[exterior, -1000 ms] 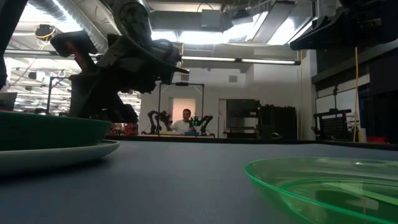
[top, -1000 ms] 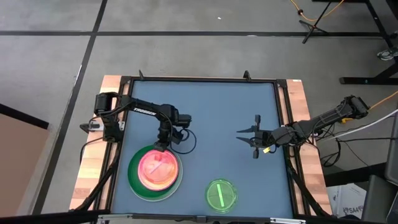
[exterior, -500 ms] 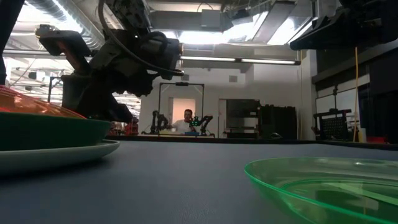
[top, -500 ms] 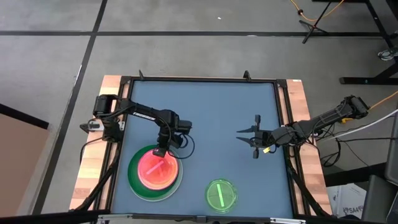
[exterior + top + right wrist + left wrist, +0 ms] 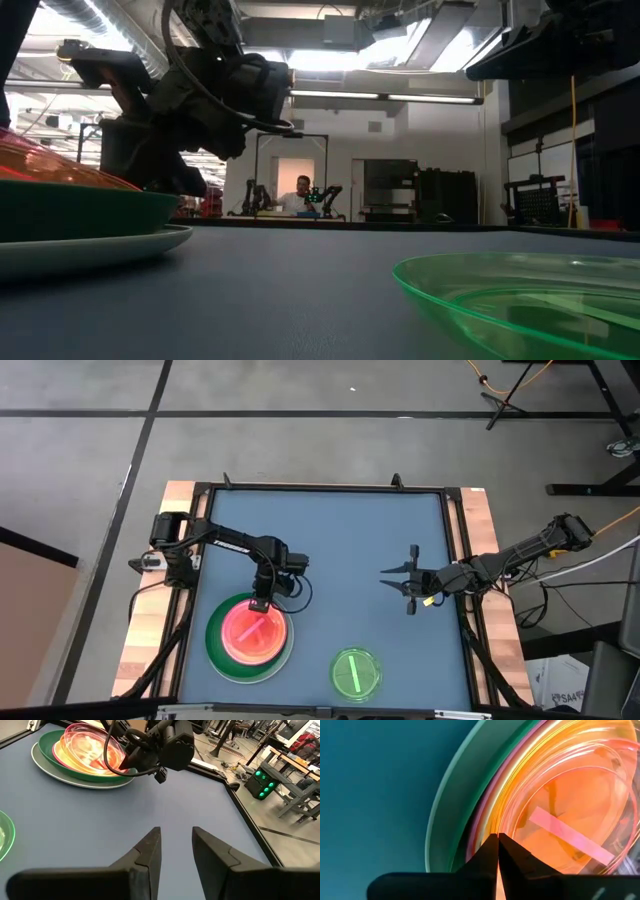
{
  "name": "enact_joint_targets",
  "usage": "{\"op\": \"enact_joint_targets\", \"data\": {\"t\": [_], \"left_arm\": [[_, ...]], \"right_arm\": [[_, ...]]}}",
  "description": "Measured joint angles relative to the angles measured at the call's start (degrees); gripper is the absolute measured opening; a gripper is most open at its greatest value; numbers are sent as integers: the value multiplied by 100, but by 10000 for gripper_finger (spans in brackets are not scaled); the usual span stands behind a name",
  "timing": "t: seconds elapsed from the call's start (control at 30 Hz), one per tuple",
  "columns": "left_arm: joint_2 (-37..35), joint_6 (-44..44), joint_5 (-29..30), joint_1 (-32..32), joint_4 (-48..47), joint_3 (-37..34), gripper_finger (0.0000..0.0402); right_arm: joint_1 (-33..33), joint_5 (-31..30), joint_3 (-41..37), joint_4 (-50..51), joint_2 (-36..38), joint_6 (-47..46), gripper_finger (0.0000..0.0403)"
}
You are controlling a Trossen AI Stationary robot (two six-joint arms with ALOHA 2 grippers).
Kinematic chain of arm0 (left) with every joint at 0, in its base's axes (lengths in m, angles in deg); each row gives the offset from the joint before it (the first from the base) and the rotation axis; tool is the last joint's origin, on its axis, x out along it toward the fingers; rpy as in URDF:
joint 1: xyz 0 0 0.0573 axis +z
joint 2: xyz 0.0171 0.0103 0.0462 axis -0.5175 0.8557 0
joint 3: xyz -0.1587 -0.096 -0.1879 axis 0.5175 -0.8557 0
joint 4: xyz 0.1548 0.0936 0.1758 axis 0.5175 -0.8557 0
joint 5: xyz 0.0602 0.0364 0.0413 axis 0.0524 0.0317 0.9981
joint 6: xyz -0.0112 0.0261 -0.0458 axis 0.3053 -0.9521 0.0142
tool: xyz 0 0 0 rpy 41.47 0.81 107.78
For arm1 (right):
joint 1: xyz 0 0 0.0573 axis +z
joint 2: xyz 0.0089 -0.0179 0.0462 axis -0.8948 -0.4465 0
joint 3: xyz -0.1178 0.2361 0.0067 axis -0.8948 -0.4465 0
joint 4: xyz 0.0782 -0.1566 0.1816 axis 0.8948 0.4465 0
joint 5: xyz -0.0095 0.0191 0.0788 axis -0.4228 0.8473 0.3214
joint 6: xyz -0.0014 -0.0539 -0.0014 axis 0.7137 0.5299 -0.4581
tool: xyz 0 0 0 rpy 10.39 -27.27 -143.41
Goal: Stack plastic plates
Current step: Stack the pink plate on top of the orange plate, then stack the green plate on top of the pink plate
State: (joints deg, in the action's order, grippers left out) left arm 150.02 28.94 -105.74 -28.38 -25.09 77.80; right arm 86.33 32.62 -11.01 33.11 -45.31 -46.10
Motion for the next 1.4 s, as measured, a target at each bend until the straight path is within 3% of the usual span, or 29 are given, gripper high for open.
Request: {"op": "enact_joint_targets", "data": {"t": [0.4,1.23,1.4], "left_arm": [[0,300,-50,2,-37,0,71],[-933,1044,-9,-72,-193,0,73],[-933,1207,-14,-165,200,0,73]], "right_arm": [[0,0,0,0,0,2,104],[0,0,0,-2,2,4,104],[1,0,0,-4,2,2,104]]}}
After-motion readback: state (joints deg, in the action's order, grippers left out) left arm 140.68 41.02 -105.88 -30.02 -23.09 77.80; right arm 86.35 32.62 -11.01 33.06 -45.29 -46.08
